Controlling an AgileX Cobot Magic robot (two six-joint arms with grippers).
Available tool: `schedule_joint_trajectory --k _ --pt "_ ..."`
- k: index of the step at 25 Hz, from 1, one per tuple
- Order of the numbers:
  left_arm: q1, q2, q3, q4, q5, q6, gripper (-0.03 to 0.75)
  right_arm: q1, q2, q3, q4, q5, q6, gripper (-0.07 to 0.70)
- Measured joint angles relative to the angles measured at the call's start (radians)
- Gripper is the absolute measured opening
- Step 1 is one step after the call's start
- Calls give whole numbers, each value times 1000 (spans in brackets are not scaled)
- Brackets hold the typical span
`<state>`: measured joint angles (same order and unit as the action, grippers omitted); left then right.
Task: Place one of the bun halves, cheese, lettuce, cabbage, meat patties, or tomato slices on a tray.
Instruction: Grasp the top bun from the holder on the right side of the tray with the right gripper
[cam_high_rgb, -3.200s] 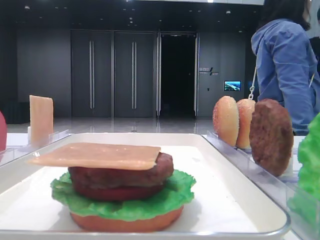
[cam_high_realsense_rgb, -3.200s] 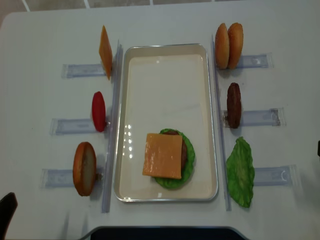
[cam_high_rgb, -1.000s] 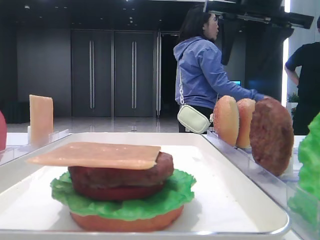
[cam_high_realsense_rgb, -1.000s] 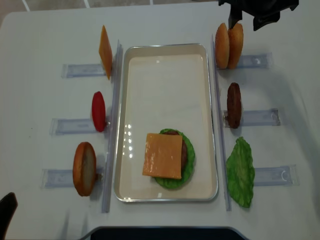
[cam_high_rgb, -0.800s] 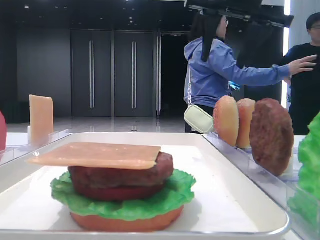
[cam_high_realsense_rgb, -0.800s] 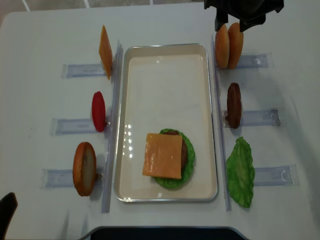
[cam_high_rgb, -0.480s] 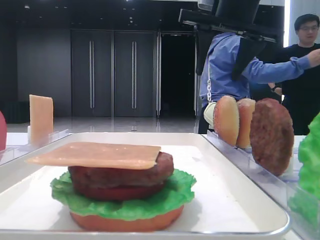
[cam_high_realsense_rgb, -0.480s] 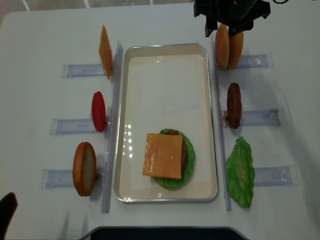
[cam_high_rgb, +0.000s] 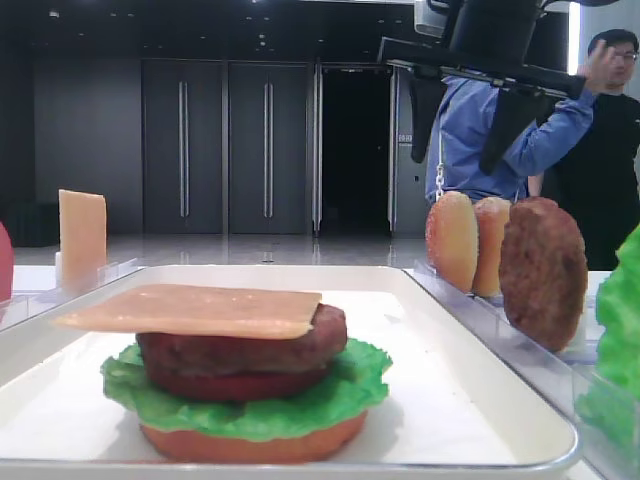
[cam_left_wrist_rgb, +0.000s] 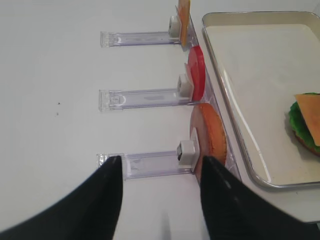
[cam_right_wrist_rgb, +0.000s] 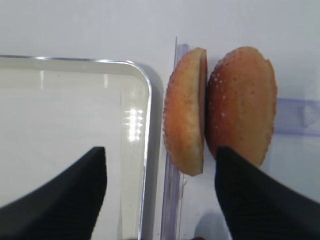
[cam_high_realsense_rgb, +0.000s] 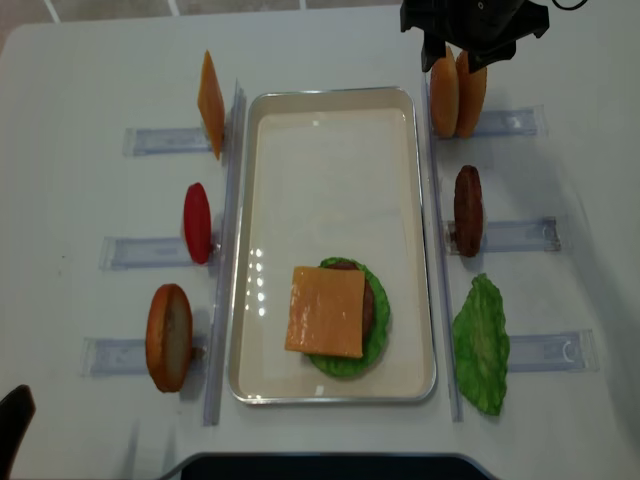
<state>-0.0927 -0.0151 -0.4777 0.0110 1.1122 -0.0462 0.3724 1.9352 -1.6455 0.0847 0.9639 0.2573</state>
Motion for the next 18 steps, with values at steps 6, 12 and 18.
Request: schedule_joint_trajectory --k 6,12,18 --pt "0 0 0 0 0 0 391 -13 6 0 8 0 -23 472" --pt "0 0 0 0 0 0 391 -13 40 0 21 -5 -48 472" --pt "0 0 0 0 0 0 391 -13 67 0 36 -27 -58 472"
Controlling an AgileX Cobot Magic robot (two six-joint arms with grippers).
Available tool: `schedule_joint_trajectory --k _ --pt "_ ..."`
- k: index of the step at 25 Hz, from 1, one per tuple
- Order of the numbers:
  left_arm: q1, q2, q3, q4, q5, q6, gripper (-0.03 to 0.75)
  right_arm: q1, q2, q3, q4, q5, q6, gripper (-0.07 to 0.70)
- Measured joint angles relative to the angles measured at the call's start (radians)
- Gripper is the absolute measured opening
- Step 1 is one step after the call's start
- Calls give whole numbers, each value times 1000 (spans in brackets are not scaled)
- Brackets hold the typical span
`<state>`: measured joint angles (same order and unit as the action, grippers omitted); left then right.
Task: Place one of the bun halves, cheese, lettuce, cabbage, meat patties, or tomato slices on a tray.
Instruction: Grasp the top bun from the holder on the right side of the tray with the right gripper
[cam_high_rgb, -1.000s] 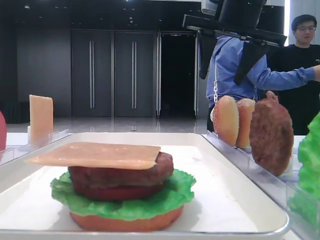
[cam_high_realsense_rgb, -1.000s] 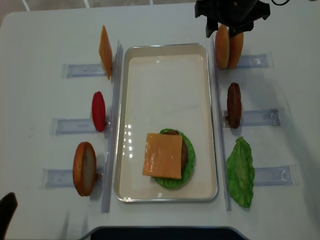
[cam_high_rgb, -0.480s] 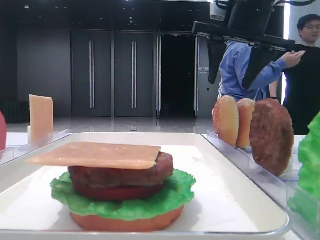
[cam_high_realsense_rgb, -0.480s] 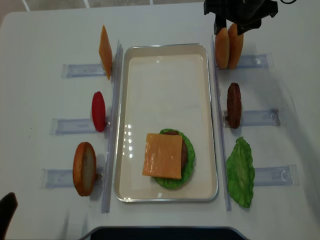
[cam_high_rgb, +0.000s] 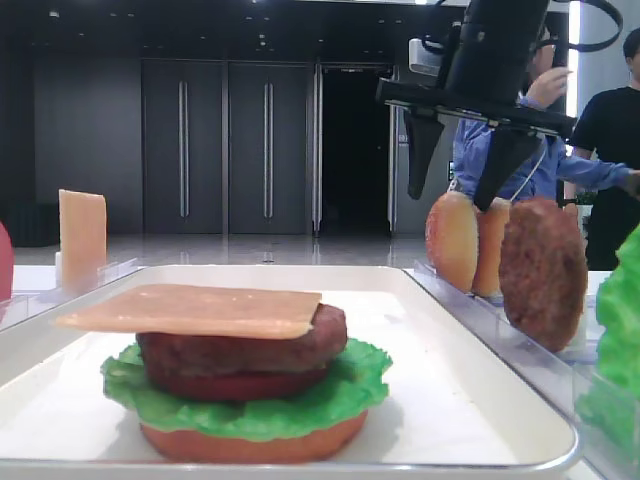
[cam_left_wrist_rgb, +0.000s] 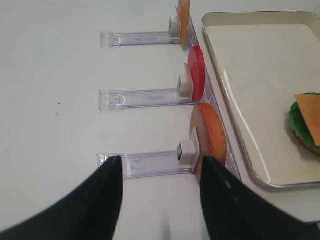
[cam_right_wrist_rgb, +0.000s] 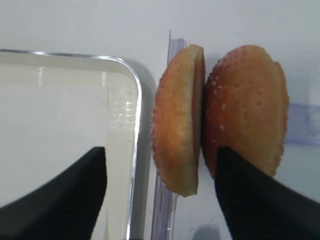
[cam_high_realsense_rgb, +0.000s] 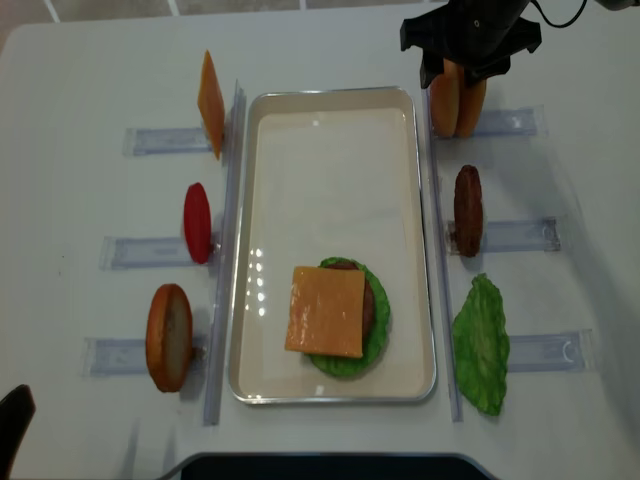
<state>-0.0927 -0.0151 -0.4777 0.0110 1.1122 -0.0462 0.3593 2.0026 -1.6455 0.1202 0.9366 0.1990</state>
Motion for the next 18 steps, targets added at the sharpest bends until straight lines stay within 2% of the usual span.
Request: schedule_joint_trajectory --k 13,15,18 --pt "0 0 0 0 0 0 391 0 53 -6 21 -45 -17 464" --pt "0 0 0 0 0 0 391 0 54 -7 16 -46 -19 435" --pt "0 0 0 0 0 0 391 -1 55 -7 -11 -47 -20 335"
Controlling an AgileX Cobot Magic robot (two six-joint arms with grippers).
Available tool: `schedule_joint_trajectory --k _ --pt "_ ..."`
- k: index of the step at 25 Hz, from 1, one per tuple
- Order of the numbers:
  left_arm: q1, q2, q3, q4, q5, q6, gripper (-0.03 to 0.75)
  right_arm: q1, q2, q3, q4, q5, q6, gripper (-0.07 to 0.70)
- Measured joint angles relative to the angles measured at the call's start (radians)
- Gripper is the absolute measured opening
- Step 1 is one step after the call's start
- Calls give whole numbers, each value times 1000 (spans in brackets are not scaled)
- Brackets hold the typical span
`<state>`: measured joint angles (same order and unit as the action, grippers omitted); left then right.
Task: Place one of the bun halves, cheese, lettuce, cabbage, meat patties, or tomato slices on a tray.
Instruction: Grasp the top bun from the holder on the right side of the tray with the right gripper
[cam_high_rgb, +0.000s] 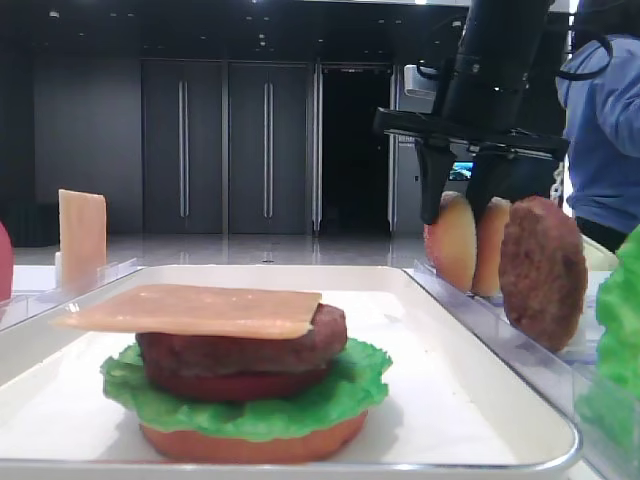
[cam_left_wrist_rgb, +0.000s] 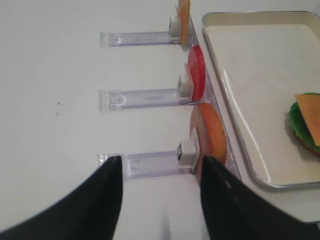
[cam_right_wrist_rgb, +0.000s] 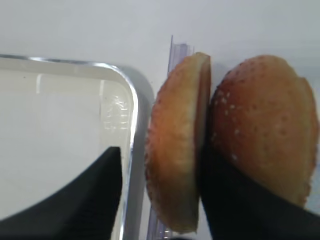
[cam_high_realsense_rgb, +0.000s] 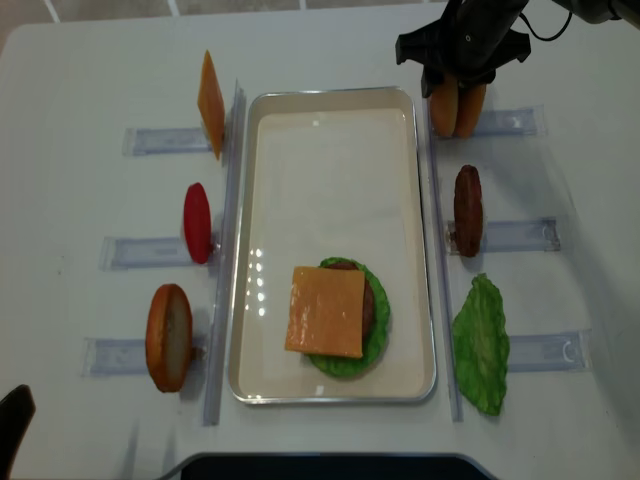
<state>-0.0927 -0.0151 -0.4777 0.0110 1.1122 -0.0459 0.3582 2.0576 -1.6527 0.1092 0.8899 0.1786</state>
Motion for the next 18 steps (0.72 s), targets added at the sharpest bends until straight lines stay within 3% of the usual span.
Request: schedule_joint_trajectory --k 3,18 --pt "0 0 0 0 0 0 391 0 1 0 -14 0 0 240" --pt "0 0 0 0 0 0 391 3 -42 0 -4 28 -3 239"
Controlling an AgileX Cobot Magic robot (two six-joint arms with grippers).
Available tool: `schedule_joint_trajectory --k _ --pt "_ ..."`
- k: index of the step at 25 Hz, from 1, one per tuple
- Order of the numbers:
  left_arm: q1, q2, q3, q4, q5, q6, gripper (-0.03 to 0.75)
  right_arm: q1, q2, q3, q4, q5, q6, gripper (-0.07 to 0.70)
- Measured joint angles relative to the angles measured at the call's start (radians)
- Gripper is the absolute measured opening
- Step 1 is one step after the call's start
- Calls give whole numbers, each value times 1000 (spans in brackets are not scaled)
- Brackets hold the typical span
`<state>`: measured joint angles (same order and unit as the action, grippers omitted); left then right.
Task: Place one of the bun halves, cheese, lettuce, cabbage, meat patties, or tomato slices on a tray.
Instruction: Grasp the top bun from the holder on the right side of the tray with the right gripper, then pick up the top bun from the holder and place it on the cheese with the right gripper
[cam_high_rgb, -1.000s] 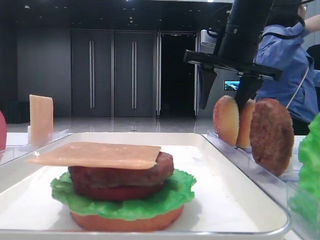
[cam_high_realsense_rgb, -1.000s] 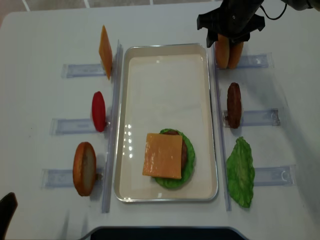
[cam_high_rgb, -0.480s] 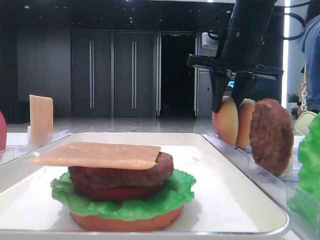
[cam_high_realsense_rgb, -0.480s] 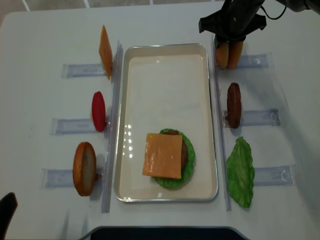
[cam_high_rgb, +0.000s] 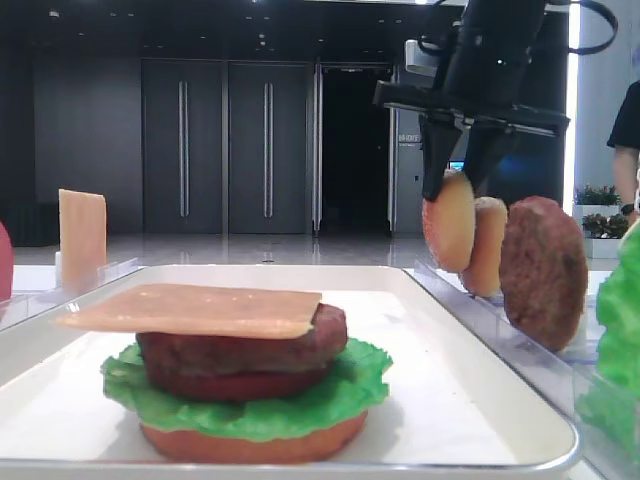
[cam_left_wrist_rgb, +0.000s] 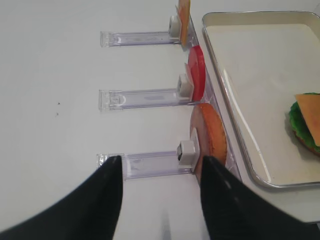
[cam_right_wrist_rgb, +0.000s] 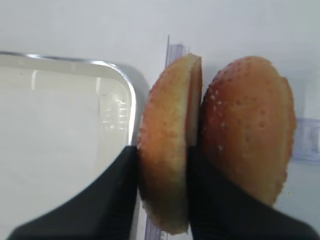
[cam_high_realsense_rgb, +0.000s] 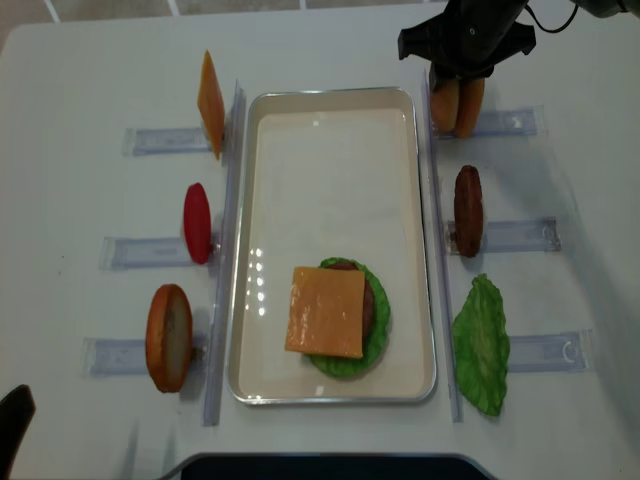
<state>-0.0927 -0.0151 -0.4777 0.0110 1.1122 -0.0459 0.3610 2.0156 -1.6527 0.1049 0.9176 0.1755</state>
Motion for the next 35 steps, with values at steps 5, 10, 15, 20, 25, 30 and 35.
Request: schedule_joint_trajectory --k 5,10,15,20,25,30,35 --pt "0 0 0 0 0 0 391 5 -48 0 30 30 -1 239" --pt "0 0 0 0 0 0 391 25 -112 0 47 71 -1 239" --pt "0 0 0 0 0 0 391 60 -203 41 127 72 -9 239" --pt "0 0 0 0 0 0 391 87 -307 200 312 -1 -107 239" --pt "0 0 0 0 0 0 391 125 -421 376 467 -64 -219 239" --pt "0 0 0 0 0 0 391 172 -512 543 608 -78 -339 236" --pt "0 0 0 0 0 0 391 226 -553 681 792 -104 -506 236"
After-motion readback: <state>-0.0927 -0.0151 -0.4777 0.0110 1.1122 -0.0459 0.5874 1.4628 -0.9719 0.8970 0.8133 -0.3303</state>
